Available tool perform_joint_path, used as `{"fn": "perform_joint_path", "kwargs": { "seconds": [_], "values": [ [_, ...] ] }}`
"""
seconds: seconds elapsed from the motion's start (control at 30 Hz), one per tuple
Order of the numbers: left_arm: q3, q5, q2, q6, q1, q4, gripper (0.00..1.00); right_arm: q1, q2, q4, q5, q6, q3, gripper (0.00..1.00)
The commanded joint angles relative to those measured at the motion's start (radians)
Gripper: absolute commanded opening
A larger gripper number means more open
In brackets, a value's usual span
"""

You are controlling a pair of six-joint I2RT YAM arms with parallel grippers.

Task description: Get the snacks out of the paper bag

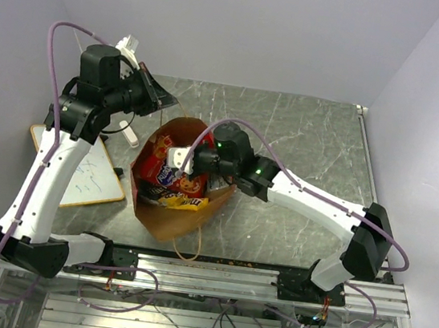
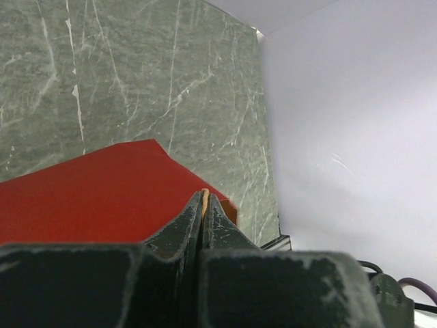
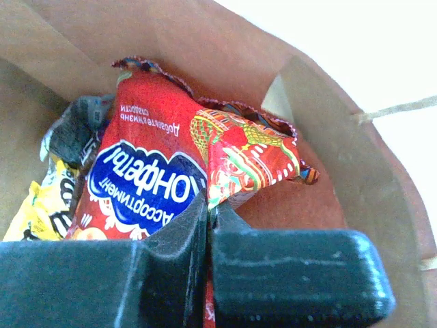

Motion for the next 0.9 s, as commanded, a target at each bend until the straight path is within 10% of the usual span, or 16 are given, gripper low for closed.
{"fn": "perform_joint_path", "kwargs": {
  "seconds": [0.0,0.27,0.87],
  "values": [
    [0.016,0.022,0.006,-0.019,0.008,0.069,0.07,0.005,-0.063,0.107,-0.101,-0.033,0.116,0.00],
    [0.059,0.026,0.030,-0.035,0.008,0.076,0.07,0.022,-0.064,0.031,-0.176,-0.033,0.125,0.00],
    [-0.028,0.039,-0.030,-0.006,0.009,0.068,0.07,0.029,-0.210,-0.136,0.165,-0.064,0.236,0.00]
  ]
}}
